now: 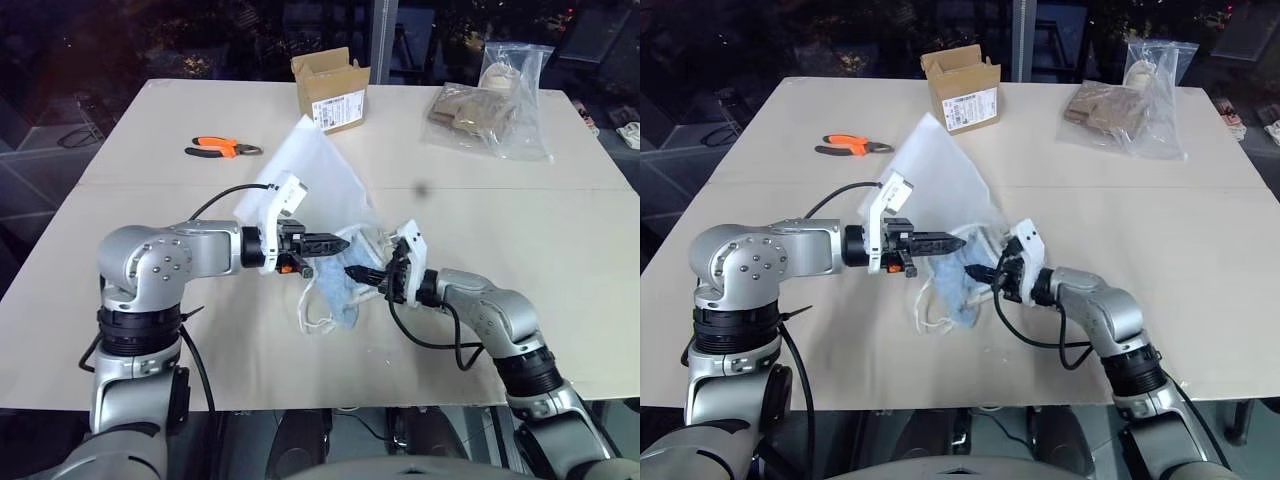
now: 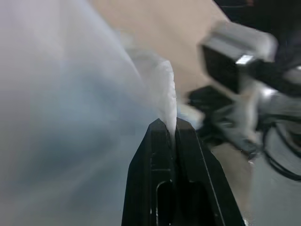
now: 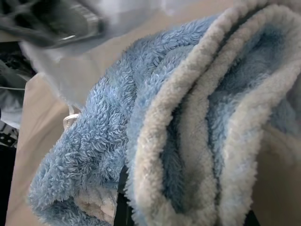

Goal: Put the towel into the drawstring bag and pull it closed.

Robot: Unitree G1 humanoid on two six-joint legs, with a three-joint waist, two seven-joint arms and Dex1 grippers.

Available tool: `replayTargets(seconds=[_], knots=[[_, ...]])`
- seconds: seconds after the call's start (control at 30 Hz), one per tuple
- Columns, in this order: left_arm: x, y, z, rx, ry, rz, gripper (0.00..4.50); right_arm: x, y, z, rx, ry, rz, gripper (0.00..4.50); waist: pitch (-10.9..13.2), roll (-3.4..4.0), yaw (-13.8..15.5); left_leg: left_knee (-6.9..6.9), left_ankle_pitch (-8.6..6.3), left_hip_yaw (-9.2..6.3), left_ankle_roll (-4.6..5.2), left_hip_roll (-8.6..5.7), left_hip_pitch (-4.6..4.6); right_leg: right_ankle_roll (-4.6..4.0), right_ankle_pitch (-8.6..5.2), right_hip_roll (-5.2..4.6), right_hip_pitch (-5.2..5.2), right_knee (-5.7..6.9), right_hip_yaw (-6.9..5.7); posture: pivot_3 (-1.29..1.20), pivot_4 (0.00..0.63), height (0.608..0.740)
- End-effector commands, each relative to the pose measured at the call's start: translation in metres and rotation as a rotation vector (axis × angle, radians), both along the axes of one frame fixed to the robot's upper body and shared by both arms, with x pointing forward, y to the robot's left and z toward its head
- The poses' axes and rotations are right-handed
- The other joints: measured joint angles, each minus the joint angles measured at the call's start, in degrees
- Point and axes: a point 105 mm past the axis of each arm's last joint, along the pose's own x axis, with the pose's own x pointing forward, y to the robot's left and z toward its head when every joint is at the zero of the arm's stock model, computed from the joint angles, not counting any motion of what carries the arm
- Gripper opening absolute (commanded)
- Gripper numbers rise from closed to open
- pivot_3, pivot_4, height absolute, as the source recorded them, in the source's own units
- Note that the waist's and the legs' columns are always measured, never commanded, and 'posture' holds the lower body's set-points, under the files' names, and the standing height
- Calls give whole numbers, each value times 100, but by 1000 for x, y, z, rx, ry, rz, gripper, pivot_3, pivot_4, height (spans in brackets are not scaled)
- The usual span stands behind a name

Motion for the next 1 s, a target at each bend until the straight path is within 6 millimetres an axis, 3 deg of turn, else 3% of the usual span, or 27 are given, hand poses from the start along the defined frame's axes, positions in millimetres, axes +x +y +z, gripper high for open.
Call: replayTargets(seconds=[0.03,0.23,0.47,0.67,0.73,0.87,1.0], knots=[[-10,4,4,-21,5,-31,0,10,5,20,143,-9,-14,41,1,1,-7,-1,0,0,0,0,0,0,0,0,0,0,0,0,150,740],[-5,20,-6,-27,49,35,0,15,5,37,395,63,-20,41,1,1,-6,0,0,-1,0,2,1,0,0,0,0,3,-2,0,150,740],[6,32,-6,-19,2,92,0,5,4,52,533,100,43,41,2,2,-1,-1,0,0,-1,2,0,-1,0,-4,0,2,-2,0,150,740],[16,43,-11,35,-69,111,0,0,3,53,568,153,69,41,2,4,-5,-4,0,1,-1,2,2,-3,0,-3,-1,4,-2,0,150,740],[16,42,-16,58,-66,98,0,0,4,55,572,151,67,41,2,4,-4,-5,0,2,-1,4,2,-3,0,-4,-1,3,-2,0,150,740],[-1,23,-21,5,-9,3,0,19,14,59,634,155,-47,41,2,4,-24,-6,0,2,-1,6,1,-2,0,-5,-2,3,-2,0,150,740],[-17,4,-22,-60,40,-78,0,21,27,66,716,172,-50,41,3,4,-9,-6,0,1,-1,11,1,-2,1,-5,-2,3,-2,0,150,740]])
